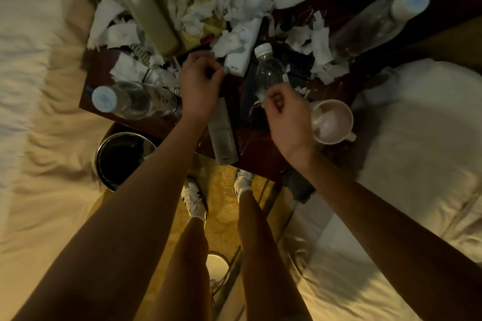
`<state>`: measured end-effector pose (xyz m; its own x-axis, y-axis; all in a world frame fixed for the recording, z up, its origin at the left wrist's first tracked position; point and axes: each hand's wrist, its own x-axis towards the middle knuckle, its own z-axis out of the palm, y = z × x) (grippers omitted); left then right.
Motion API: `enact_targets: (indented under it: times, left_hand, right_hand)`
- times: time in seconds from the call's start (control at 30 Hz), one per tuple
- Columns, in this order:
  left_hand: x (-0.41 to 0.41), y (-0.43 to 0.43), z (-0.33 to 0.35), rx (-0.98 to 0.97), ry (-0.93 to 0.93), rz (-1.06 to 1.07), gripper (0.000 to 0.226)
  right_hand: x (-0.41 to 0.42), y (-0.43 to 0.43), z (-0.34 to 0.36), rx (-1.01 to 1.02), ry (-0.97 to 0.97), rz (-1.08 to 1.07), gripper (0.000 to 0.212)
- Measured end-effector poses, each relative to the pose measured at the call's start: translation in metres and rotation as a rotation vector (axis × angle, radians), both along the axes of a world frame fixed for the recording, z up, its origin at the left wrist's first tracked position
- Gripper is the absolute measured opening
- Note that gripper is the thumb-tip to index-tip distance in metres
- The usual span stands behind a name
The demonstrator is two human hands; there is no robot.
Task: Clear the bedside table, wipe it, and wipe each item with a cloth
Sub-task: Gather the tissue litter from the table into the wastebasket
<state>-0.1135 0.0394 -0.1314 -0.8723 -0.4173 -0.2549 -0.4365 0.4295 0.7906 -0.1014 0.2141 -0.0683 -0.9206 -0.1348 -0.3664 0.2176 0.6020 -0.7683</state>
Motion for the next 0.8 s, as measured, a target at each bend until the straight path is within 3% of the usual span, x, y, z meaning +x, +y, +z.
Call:
enact_targets:
  times: [0.17, 0.47, 0.67, 0.8]
  left_hand:
    - [-0.030, 0.009, 0.007, 0.036, -0.002, -0.005, 0.010]
    - [-0.031, 0.011, -0.011, -0.037, -0.027, -0.038, 0.006]
    - [-0.040, 0.013, 0.016, -0.027, 0.095, 0.012, 0.026]
    - [-0.067, -0.008, 0.025, -0.153, 0.160, -0.013, 0.017]
  right_hand:
    - [-0.020, 0.014, -0.018, 0.125, 0.153, -0.008, 0.005]
    - [-0.017, 0.003, -0.043, 0.067, 0.140, 0.143, 0.002]
    - [-0.018, 0.008, -0.045, 0.015, 0.097, 0.150, 0.036]
    - [-0.022, 0.004, -0.043, 0.006, 0.030, 0.165, 0.035]
